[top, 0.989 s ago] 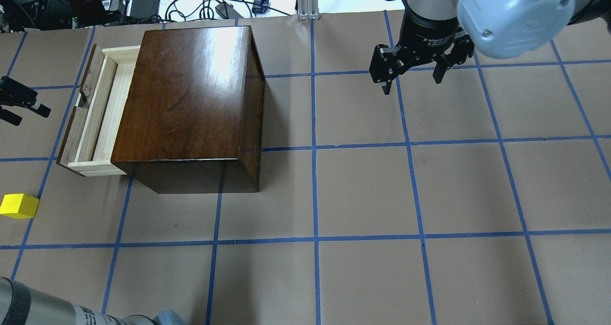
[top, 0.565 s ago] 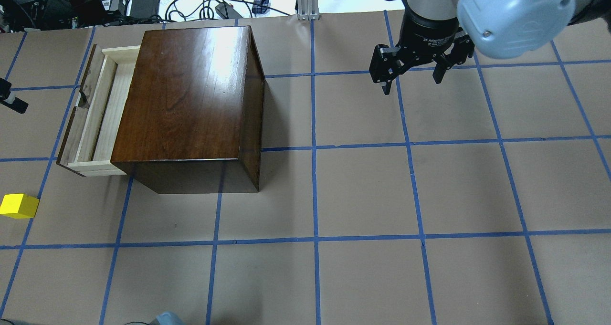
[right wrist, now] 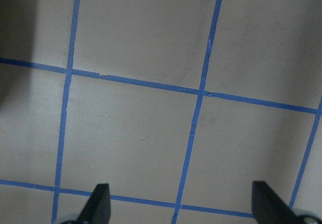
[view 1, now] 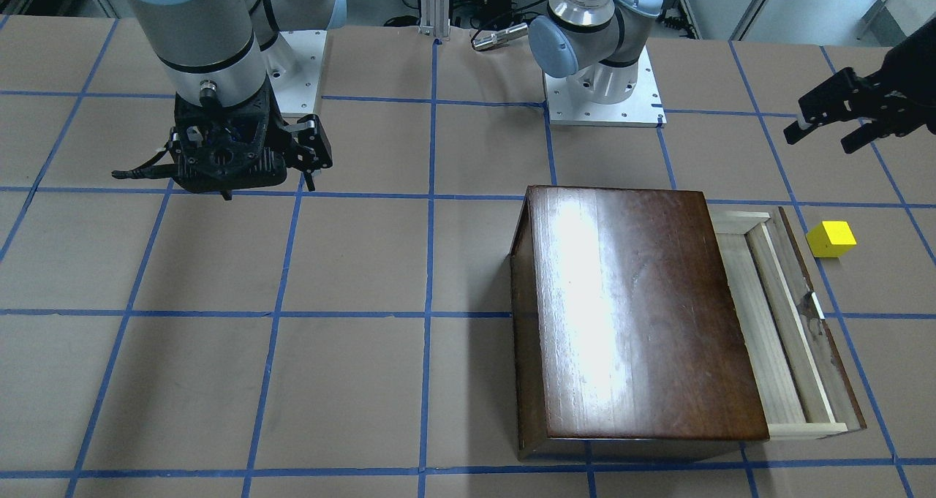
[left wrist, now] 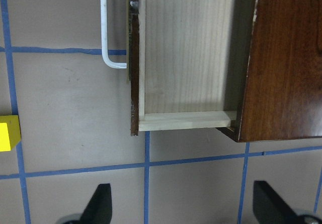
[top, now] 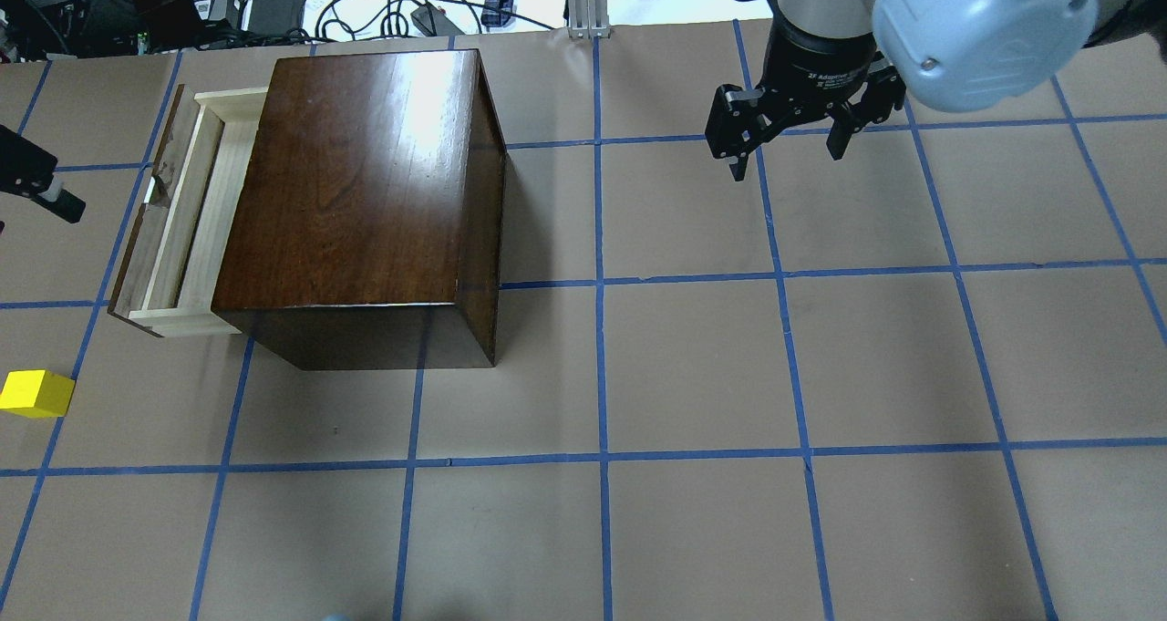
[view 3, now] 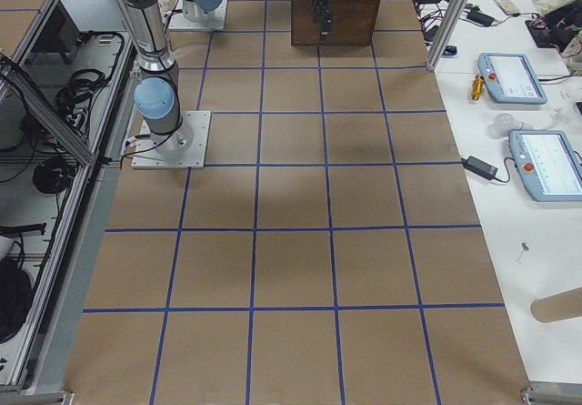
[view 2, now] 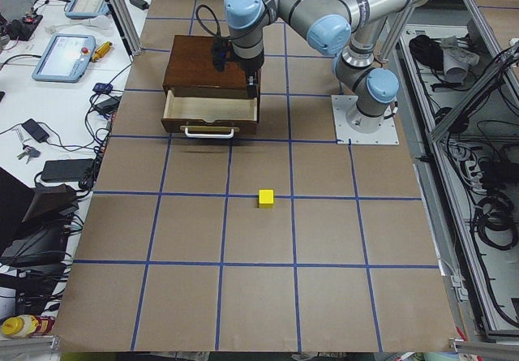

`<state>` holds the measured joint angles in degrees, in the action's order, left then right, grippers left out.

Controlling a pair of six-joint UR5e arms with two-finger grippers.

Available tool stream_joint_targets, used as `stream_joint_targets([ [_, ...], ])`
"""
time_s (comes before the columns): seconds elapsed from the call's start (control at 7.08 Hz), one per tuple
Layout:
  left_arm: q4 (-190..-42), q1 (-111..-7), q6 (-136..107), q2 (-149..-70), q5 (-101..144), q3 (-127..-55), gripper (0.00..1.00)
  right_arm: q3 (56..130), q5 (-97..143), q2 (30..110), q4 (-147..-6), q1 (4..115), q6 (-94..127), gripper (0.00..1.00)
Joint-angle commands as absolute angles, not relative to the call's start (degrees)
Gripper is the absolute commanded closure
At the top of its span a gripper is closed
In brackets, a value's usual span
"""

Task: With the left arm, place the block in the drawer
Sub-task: 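Release the handle and raise the left gripper over the cabinet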

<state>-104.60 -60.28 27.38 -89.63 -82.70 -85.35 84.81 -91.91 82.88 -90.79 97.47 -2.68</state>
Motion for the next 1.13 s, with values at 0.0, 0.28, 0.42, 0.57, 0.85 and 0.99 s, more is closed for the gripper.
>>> stream_joint_targets([
  [0.0, -104.2, -73.0, 9.1, -88.7, -85.6, -85.0, 0.0, 84.8, -91.8, 82.9, -90.8, 97.5, -2.7, 0.0],
  [0.28, -100.4, -82.3, -3.1, -89.2, -87.3, -85.2, 0.0, 84.8, -91.9, 82.9, -90.8, 97.5, -2.7, 0.0],
  [0.42, -98.1, -86.4, -4.5, -89.7, -89.9, -85.6, 0.0, 84.8, -91.8, 82.9, -90.8, 97.5, -2.6, 0.0],
  [0.57, -94.4, -88.9, -7.3, -90.3, -90.1, -86.0, 0.0, 84.8, -91.9, 82.9, -90.8, 97.5, -2.7, 0.0],
  [0.85, -92.9, -89.5, -6.9, -90.7, -90.0, -86.0, 0.0, 84.8, -91.9, 82.9, -90.8, 97.5, -2.7, 0.0],
  [0.99, -92.8, -89.5, -6.9, -90.8, -89.9, -86.0, 0.0, 84.8, -91.8, 82.9, -90.8, 97.5, -2.7, 0.0],
])
